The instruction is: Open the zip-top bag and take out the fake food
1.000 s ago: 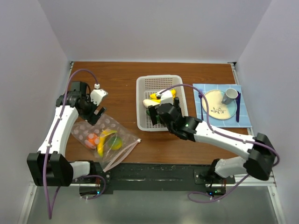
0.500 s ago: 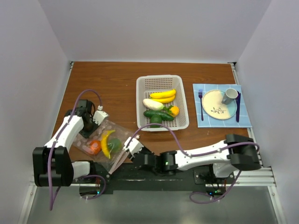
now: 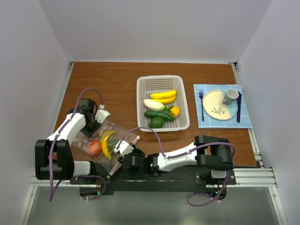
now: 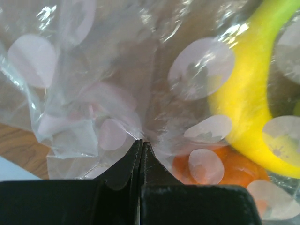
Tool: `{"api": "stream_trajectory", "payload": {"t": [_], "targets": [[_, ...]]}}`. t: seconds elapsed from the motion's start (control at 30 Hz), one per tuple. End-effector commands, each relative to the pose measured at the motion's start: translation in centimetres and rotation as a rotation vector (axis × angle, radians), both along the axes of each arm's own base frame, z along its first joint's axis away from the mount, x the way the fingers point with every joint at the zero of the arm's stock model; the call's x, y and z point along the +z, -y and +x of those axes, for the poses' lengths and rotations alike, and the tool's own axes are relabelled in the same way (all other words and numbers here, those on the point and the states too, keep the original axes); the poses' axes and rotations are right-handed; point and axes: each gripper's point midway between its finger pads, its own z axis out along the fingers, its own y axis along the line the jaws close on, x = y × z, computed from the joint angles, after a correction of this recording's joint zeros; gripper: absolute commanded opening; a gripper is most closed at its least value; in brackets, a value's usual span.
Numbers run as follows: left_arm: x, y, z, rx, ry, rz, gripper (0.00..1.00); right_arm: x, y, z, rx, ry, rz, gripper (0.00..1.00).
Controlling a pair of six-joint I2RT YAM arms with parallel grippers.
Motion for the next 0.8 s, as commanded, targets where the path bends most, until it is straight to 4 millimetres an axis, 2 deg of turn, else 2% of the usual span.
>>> {"api": "stream_trajectory", "payload": {"t": [0.0,0.07,0.23,0.3,0.37,0.57,0.77], "targets": [[-0.9,1.4,0.1,-0.012,-0.001,-0.049,0.00,2.6,-3.4,1.9,-0.030,0.004,0.156,0.65],[-1.1,1.6,0.2,-0.012,-0.006,-0.054,0.00,2.7,-3.7,2.5,-0.040,0.008,0.162,0.76],[-1.0,3.8,1.0,-0.039,-0.010,-0.125,0.00,2.3,-4.4,3.9,-0.040,0.014,0.172,0.89],[-1.0,4.6,1.3,-0.056,-0.017,-0.128,0.00,2.6,-4.9,4.1,-0.031,0.027,0.194,0.98],[-1.2,5.0,1.7,-0.069,-0.027,-0.126,0.00,3.0,-5.6,4.2,-0.014,0.039,0.219,0.99],[-2.1,7.3,1.7,-0.135,-0.071,-0.119,0.00,2.4,-7.1,4.4,0.008,0.055,0.215,0.99],[-2.9,9.6,0.4,-0.198,-0.123,-0.144,0.00,1.4,-7.9,4.4,0.011,0.041,0.206,0.99]]}}
